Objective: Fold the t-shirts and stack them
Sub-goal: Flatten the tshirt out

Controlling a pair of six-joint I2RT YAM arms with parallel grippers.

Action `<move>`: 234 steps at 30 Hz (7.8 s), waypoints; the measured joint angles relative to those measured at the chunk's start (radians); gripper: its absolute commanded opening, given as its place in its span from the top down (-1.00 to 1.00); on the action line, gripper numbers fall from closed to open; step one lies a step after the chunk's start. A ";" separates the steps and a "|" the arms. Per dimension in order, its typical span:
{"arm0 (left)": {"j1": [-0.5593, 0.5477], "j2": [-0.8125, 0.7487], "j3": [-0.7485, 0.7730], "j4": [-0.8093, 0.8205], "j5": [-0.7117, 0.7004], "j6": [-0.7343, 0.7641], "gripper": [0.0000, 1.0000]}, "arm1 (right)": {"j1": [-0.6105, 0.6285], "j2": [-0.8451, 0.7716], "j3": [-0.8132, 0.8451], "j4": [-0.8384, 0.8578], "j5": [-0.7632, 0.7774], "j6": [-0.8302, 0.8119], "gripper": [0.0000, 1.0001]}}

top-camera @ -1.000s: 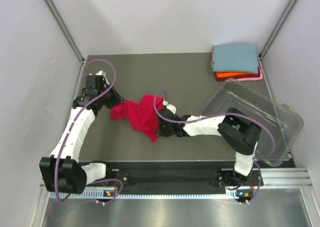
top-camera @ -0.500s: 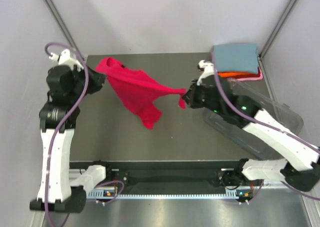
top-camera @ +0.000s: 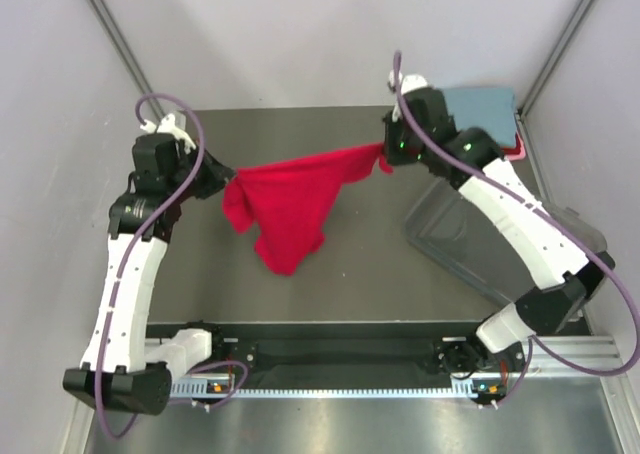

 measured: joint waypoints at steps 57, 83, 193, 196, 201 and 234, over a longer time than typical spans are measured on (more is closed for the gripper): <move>-0.048 0.622 0.107 0.151 -0.043 0.119 0.39 | -0.097 -0.016 -0.569 0.460 -0.315 0.247 1.00; 0.021 0.873 -0.042 0.271 -0.307 -0.136 0.54 | -0.098 0.121 -0.551 0.534 -0.344 0.208 0.94; 0.379 0.399 0.083 0.220 -0.317 0.045 1.00 | -0.071 0.270 -0.507 0.419 -0.176 0.302 0.38; 0.380 0.406 0.070 0.220 -0.306 0.049 1.00 | -0.047 0.270 -0.506 0.421 -0.187 0.307 0.35; 0.380 0.407 0.058 0.226 -0.286 0.051 1.00 | 0.002 0.270 -0.508 0.454 -0.206 0.337 0.17; 0.380 0.131 0.120 0.185 -0.175 0.008 1.00 | 0.024 -0.280 -0.534 0.388 -0.092 0.314 1.00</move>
